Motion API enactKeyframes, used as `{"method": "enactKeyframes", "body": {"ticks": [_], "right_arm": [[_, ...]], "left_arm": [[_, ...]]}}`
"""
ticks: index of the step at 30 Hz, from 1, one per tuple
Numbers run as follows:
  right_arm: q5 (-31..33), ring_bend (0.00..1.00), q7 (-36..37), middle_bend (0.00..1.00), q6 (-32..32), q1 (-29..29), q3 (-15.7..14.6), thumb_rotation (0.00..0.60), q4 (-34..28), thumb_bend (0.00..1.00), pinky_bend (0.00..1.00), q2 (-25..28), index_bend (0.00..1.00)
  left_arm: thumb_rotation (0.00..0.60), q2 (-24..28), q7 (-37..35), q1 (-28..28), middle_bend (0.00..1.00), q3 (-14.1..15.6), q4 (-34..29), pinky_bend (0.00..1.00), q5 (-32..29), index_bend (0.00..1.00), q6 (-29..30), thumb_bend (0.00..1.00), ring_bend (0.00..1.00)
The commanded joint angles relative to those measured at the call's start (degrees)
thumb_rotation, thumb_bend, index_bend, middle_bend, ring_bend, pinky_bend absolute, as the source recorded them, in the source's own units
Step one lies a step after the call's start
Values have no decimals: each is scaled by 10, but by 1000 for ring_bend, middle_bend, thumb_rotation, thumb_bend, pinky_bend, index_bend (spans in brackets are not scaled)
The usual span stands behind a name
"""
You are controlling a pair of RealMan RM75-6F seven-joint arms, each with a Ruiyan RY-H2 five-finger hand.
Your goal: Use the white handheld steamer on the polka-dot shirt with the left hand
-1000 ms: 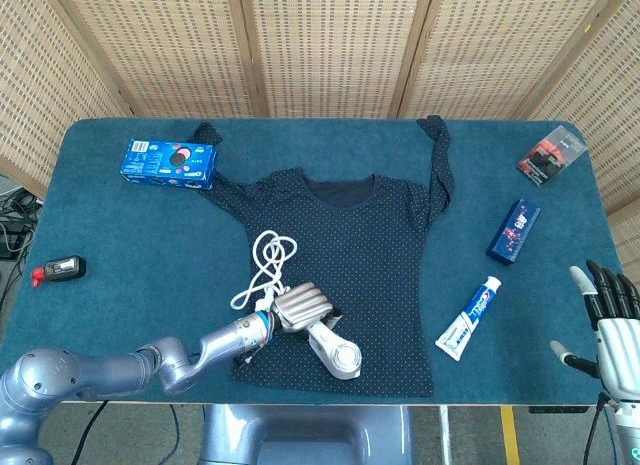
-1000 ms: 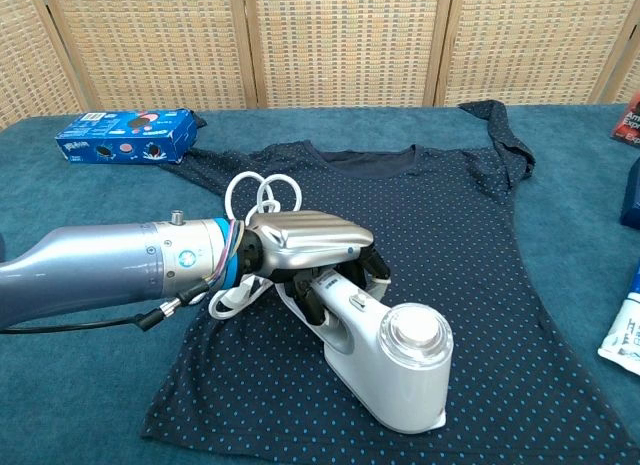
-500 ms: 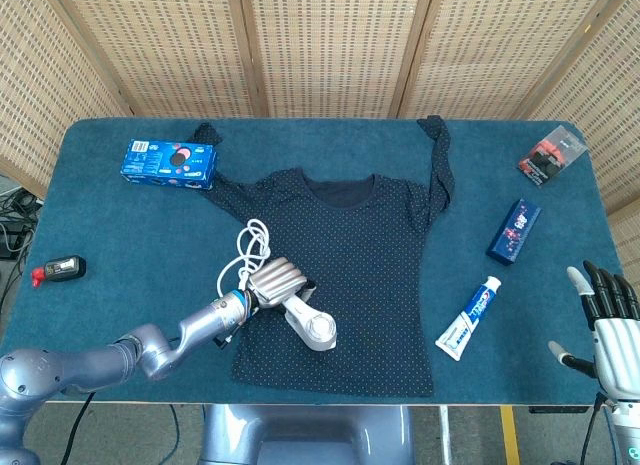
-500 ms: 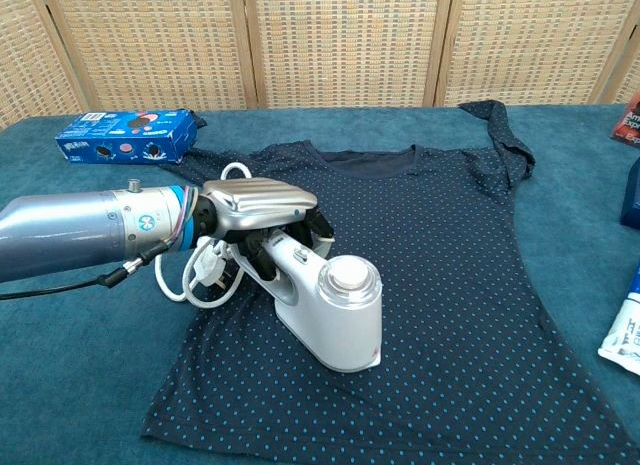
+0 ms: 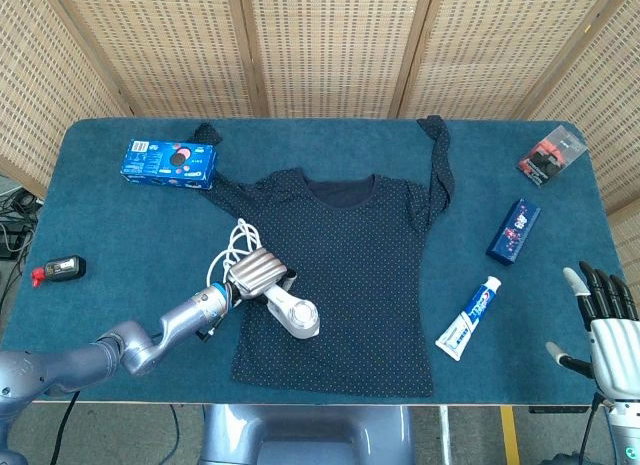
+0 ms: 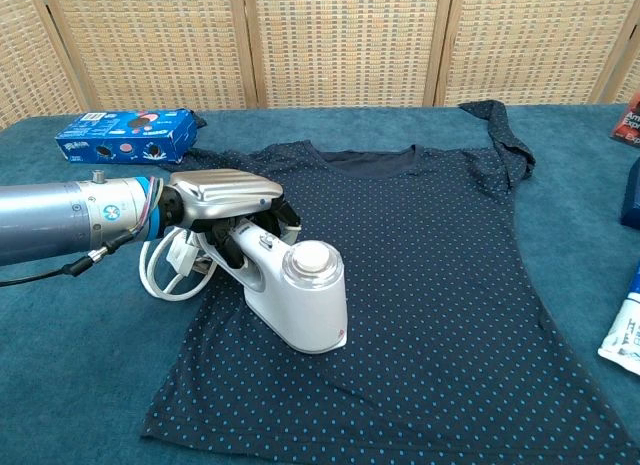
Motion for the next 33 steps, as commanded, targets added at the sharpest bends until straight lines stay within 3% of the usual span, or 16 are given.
{"method": "enactKeyframes", "body": {"ticks": [1,19,33], "right_arm": [[0,0,0,0,1,0,0,600,0,0,0,0,0],[0,0,2,0,1,-1,0,600,0,0,0,2,0],[-3,0,4,0,3,-1,-1,600,-1,0,0,3,0]], "left_arm": [[600,3,-10,1,765,5,-16,801,11,936,6,666,716],[600,16,-26,-9,764,36,-107,801,68,937,18,666,716],[600,26,-3,4,765,41,-82,801,62,937,25,666,716]]}}
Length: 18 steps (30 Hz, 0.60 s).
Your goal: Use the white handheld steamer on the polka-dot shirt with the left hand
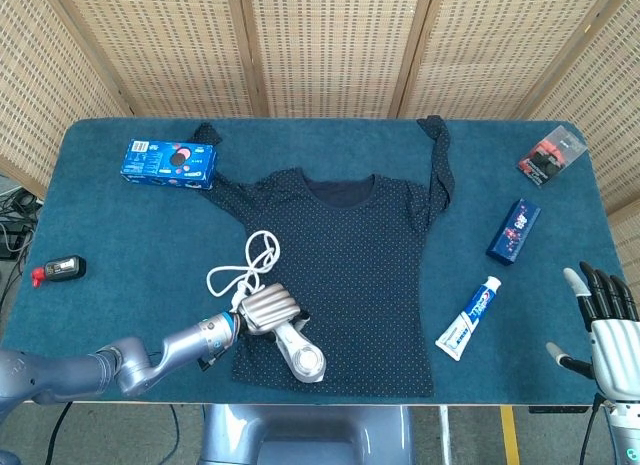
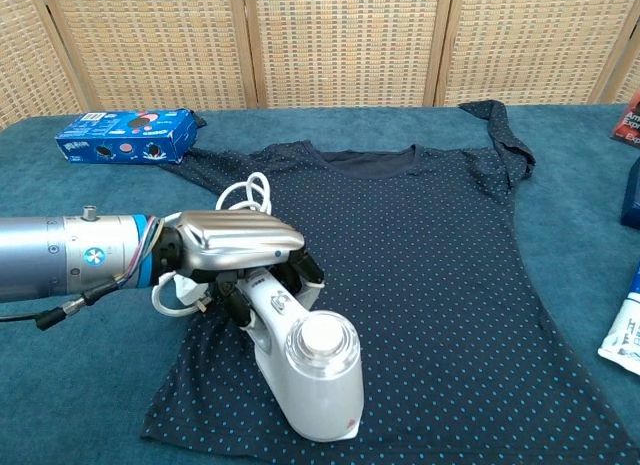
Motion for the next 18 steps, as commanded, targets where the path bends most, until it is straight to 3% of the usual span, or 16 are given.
{"method": "enactKeyframes", "body": {"ticks": [1,18], "right_arm": [[0,0,0,0,0,0,0,600,0,0,0,0,0],[-8,0,-4,0,-1,1,-3,600,-4,0,0,0,0]], "left_arm": [[600,4,4,5,765,-1,9,801,-4,937,5,666,716],[600,30,-16,42,765,11,40,798,-11,937,37,666,716]]}}
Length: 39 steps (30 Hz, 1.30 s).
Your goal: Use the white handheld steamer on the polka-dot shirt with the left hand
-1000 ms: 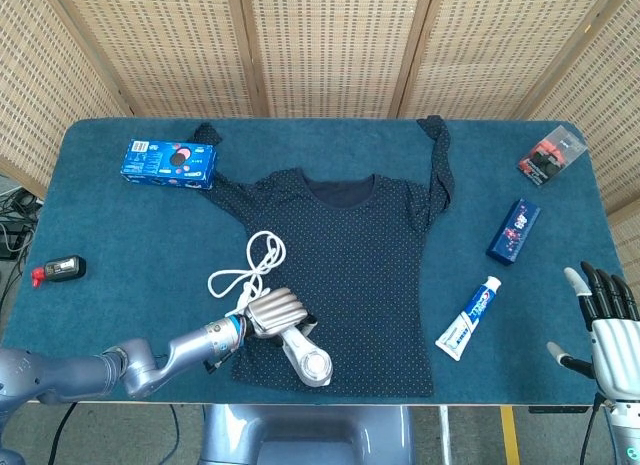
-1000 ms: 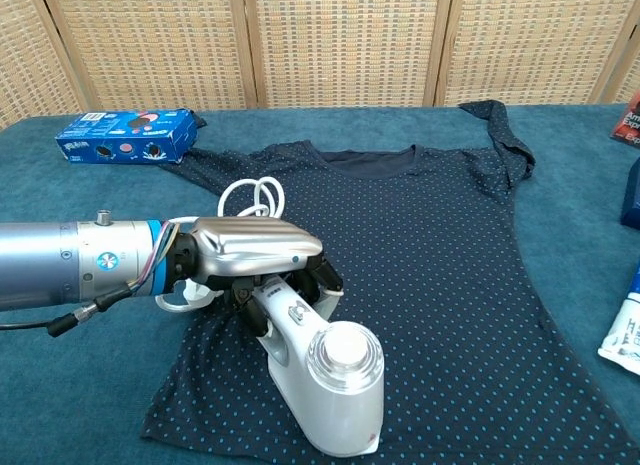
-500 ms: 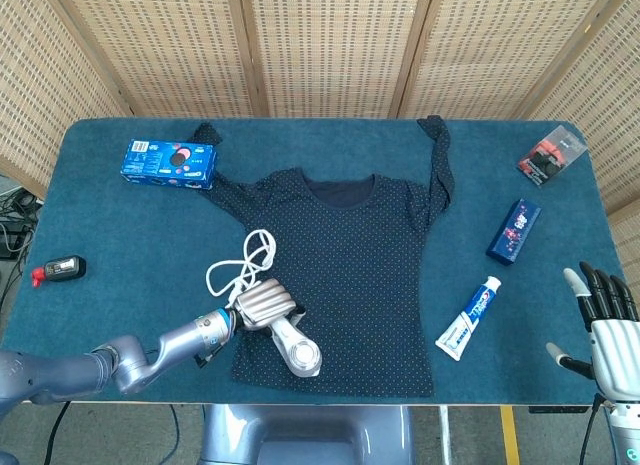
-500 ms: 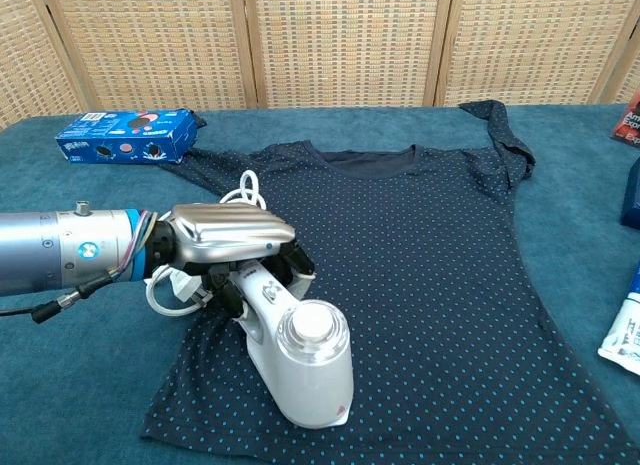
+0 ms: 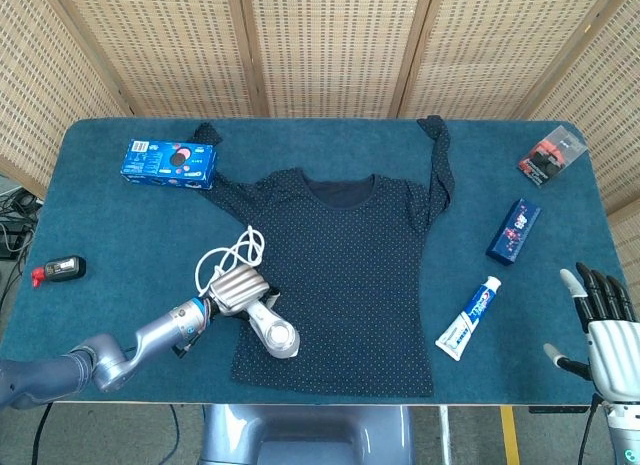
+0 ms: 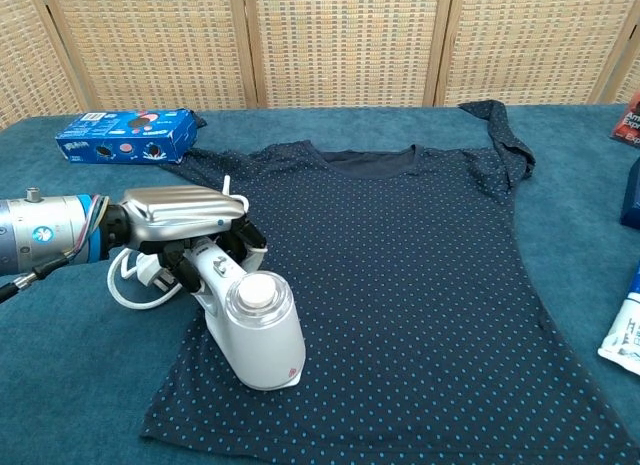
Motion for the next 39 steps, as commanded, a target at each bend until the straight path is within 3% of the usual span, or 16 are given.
{"method": "enactKeyframes", "body": {"ticks": [1,25,39], "right_arm": [[-1,0,-1,0,0,0,0,600,0,0,0,0,0],[-1,0,2,0,2,-1,-1,600,-1,0,0,2,0],[-4,0,1,0,3,-2,-2,600,-2,0,0,3,0]], "left_arm": [[600,3,-4,2,765,3,-3,798,4,937,2,666,716],[600,9,-25,-1,765,28,-75,798,50,937,9,666,716],[600,24,-5,20,764,39,-61,798,45,937,21,665,716]]}}
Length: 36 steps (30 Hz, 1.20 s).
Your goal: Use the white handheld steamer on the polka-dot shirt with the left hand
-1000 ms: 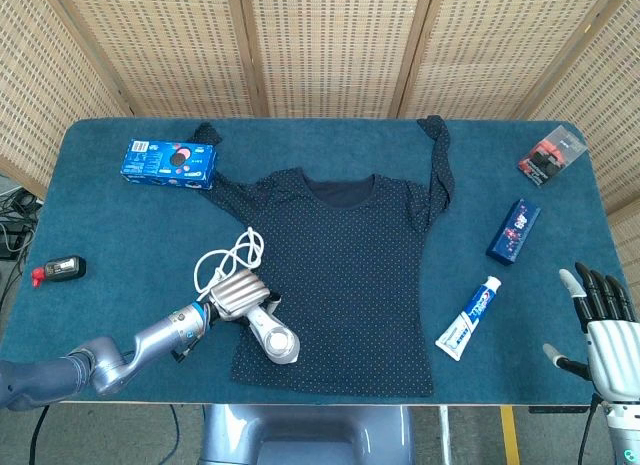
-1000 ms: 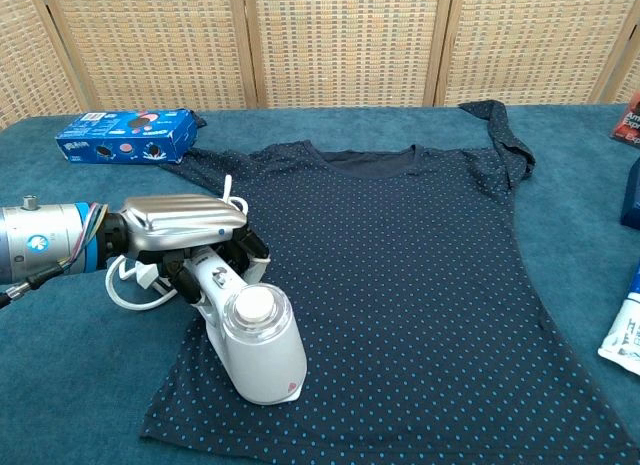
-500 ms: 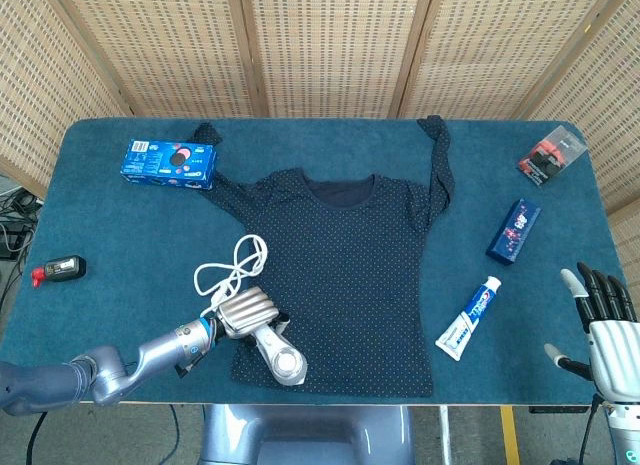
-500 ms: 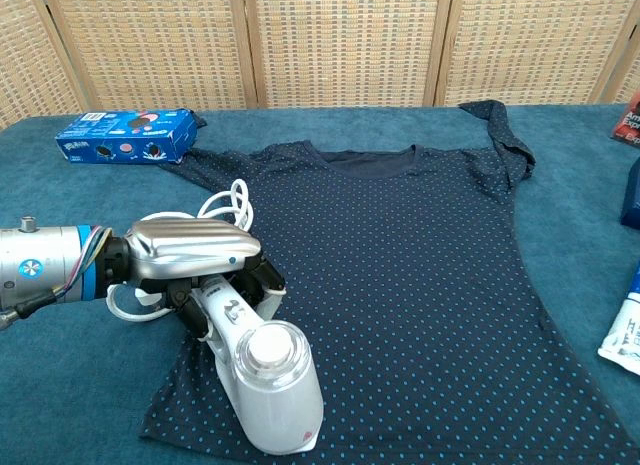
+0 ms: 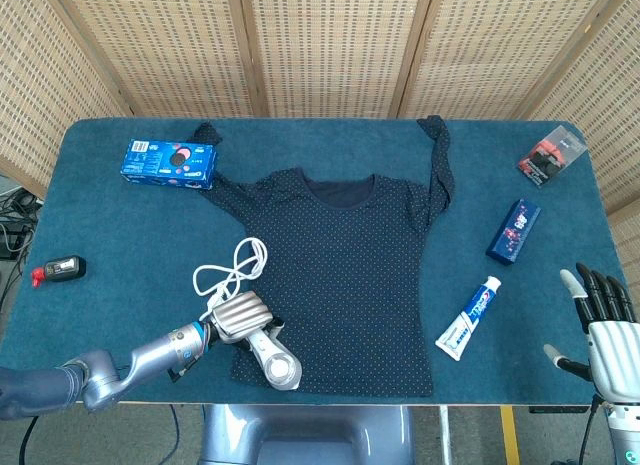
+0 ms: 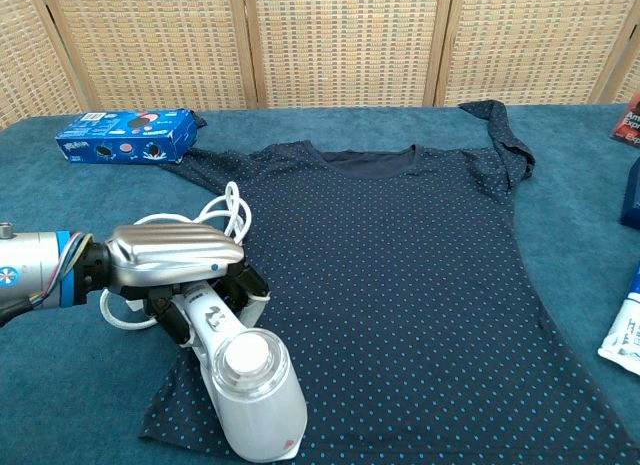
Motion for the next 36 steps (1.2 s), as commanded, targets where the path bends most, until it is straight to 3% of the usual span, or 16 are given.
{"method": "enactKeyframes", "body": {"ticks": [1,9,17,29,36], "right_arm": [[-1,0,-1,0,0,0,0,600,0,0,0,0,0],[-3,0,-4,0,-1,0,-2,600,-2,0,0,-1,0],[-8,0,-6,0,4,-1,-3,600,-4,0,0,-1,0],[-17,0,2,0,6,-3,-7,600,-5,0,0,2,0],[-21,0,-4,0,5,-2,-9,600,-7,0,0,0,0]], "left_arm": [[600,5,4,9,764,3,11,798,-3,937,7,666,716],[600,10,-15,36,765,5,53,798,-19,937,25,666,716],[600,18,-45,50,765,-12,74,798,-36,937,44,666,716],[600,58,-75,67,765,-97,117,798,-131,938,62,666,716],[600,35,-90,76,765,-138,229,798,-211,939,7,667,716]]}}
